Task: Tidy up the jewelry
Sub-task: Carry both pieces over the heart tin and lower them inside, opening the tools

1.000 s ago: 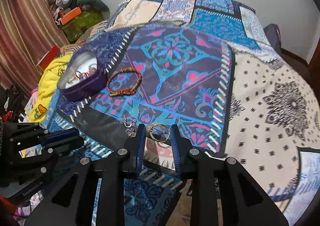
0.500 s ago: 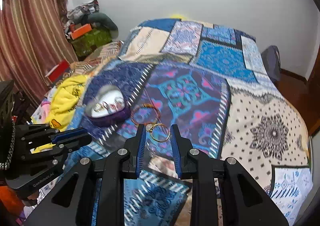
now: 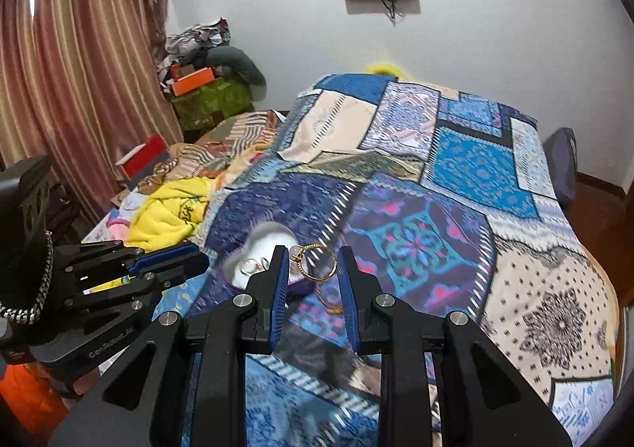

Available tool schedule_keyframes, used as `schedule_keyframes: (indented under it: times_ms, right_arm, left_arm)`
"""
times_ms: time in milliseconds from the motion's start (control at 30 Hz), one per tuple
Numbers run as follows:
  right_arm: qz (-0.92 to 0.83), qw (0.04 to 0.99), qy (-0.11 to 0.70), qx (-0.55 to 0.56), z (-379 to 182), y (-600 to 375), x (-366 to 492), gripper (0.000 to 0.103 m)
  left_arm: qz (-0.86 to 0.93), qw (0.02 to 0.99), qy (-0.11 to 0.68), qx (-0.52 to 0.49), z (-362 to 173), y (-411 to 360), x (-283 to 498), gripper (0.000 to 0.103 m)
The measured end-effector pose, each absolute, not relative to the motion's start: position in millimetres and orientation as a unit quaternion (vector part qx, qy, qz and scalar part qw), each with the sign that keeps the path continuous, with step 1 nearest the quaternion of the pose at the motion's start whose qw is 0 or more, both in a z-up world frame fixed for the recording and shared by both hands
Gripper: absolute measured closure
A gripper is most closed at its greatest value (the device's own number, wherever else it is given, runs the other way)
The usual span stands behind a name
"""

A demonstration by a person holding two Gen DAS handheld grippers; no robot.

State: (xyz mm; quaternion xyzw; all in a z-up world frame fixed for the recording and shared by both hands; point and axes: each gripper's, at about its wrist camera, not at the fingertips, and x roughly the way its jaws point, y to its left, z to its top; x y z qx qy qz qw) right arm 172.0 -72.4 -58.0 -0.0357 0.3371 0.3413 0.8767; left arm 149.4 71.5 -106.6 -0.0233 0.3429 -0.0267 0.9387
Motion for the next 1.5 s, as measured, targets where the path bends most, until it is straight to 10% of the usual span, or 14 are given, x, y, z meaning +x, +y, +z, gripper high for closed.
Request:
schedule_keyframes:
  times_ms: [1500]
  right_arm:
    - [0.403,0.814,0.415,-0.054,-107.1,21.2,230.9,0.079]
  left_arm:
    - [-0.069,0.919,0.385,-0.052,-163.6,104.8,209.7,0.095]
